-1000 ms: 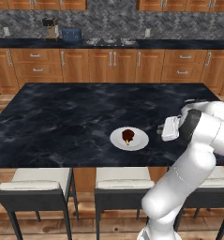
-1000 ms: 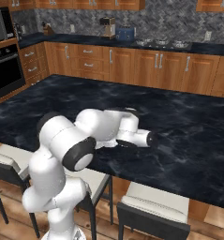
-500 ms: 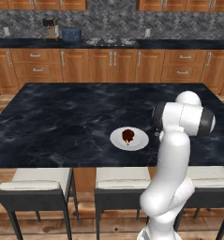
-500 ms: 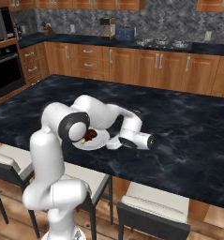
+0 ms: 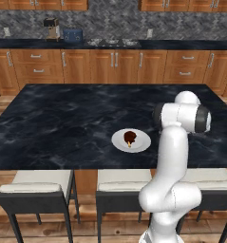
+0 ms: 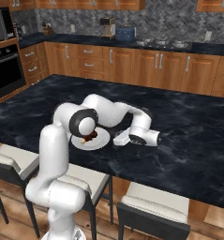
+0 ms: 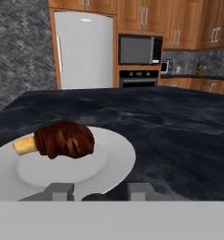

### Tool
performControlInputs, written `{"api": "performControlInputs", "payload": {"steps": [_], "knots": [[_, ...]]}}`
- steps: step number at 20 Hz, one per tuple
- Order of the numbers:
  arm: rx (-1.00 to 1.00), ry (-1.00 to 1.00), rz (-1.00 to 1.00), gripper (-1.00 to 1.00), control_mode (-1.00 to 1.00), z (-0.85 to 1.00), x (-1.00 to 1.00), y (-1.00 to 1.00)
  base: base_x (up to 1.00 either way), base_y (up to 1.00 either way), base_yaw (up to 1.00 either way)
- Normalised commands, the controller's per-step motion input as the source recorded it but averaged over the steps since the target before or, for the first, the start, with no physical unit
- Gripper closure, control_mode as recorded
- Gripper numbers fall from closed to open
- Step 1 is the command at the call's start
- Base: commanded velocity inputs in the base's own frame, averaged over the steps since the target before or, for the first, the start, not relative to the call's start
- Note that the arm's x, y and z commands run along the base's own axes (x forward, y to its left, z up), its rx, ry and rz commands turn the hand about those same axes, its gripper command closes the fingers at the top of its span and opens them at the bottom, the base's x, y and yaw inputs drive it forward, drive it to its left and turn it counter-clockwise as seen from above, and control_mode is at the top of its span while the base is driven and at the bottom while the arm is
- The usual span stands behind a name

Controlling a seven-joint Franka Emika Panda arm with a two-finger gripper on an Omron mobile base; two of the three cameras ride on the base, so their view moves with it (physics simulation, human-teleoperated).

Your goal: Retrieve the shaker from the cabinet and place it next the steak on a plate on the dining table.

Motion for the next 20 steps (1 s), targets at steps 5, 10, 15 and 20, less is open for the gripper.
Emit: {"api": "performControlInputs", "payload": {"steps": [5, 10, 15, 20], "knots": [[-0.03, -0.09, 0.02, -1.00, -1.00, -0.05, -0.31, 0.12, 0.00, 0.00, 0.00], [-0.09, -0.18, 0.02, -1.00, -1.00, 0.00, -0.63, 0.40, 0.00, 0.00, 0.00], [-0.11, -0.19, 0.02, -1.00, -1.00, 0.00, -0.51, 0.54, 0.00, 0.00, 0.00], [-0.02, -0.07, 0.04, -1.00, -1.00, 0.42, -0.03, 0.02, 0.00, 0.00, 0.00]]}}
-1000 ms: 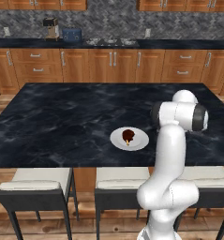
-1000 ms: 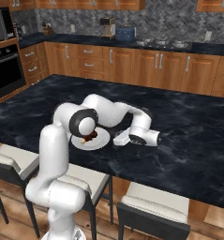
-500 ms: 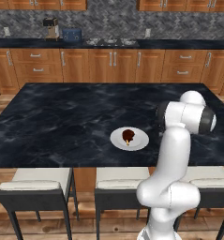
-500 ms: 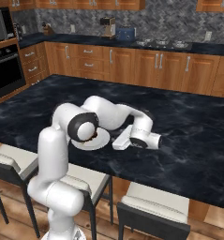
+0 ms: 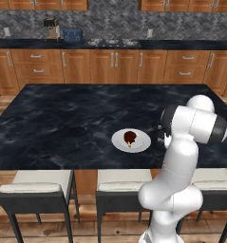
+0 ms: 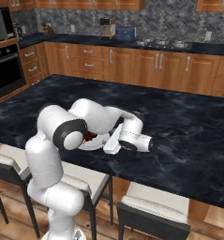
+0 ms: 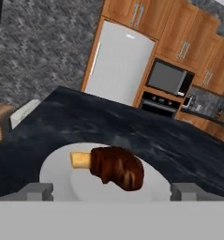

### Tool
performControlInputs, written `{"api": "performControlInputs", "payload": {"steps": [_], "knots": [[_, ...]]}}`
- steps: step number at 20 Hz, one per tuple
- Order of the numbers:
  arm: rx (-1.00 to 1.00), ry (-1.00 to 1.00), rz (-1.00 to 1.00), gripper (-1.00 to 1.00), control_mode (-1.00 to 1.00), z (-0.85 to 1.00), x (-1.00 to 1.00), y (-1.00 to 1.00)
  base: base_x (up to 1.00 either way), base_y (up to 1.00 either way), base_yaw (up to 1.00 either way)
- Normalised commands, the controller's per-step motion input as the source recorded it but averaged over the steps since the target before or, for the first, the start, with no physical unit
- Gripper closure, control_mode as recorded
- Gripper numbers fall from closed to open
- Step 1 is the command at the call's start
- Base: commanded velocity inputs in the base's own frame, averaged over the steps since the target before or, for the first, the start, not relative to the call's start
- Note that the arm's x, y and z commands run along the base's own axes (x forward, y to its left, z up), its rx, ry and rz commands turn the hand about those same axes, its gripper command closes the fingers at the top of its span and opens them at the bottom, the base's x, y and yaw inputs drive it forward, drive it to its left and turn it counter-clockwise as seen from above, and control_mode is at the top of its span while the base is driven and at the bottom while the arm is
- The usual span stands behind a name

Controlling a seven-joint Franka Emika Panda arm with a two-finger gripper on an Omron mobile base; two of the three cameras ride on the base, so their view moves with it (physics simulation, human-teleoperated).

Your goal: Retrieve the shaker from the cabinet and place it next the steak on a plate on the dining table.

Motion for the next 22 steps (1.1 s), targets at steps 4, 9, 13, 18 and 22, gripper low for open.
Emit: {"api": "performControlInputs", "payload": {"steps": [4, 9, 13, 18, 22], "knots": [[0.00, 0.00, 0.05, -1.00, -1.00, 0.76, 0.00, -0.33, 0.00, 0.00, 0.00], [0.00, -0.01, 0.08, -1.00, -1.00, 0.75, -0.17, -0.31, 0.00, 0.00, 0.00], [0.00, -0.13, 0.10, -1.00, -1.00, 0.62, -0.72, -0.09, 0.00, 0.00, 0.00], [-0.07, -0.49, 0.10, -1.00, -1.00, 0.41, -1.00, 0.00, 0.00, 0.00, 0.00], [-0.14, -0.62, 0.10, -1.00, -1.00, 0.42, -1.00, 0.01, 0.00, 0.00, 0.00]]}}
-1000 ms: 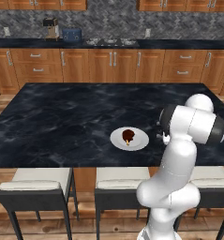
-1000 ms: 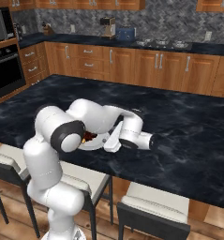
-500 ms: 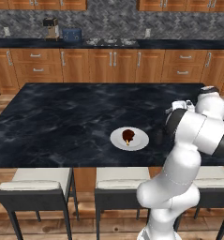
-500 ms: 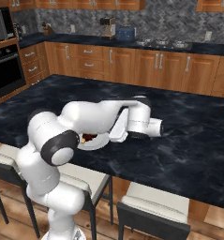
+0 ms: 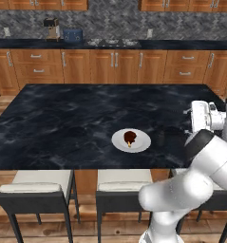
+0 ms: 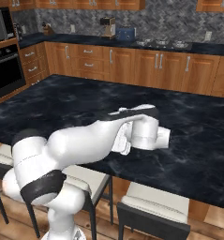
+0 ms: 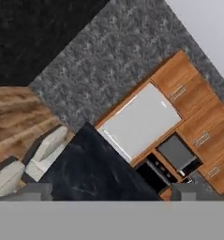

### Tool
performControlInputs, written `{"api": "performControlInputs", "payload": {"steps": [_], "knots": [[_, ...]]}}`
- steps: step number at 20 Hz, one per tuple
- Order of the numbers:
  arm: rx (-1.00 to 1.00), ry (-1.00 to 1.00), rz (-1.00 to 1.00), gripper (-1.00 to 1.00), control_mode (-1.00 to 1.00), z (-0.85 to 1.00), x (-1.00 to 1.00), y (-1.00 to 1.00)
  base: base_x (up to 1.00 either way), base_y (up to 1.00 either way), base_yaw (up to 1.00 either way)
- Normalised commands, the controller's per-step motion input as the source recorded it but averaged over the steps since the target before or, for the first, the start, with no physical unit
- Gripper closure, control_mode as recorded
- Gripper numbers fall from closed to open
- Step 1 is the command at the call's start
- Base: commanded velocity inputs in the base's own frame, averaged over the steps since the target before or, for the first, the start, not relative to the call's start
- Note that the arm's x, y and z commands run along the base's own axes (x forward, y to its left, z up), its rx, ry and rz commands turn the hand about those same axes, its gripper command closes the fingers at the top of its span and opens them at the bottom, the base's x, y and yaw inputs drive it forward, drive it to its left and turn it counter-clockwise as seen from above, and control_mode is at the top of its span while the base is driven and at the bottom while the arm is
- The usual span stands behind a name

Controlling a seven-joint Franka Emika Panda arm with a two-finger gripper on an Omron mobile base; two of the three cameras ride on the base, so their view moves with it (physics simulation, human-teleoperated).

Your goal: Retrieve the shaker from the cabinet and place it next the steak on a plate on the dining table.

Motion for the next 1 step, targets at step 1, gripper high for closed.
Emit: {"api": "performControlInputs", "payload": {"steps": [1], "knots": [[-0.16, -0.63, 0.09, -1.00, -1.00, 0.46, -1.00, 0.08, 0.00, 0.00, 0.00]]}}
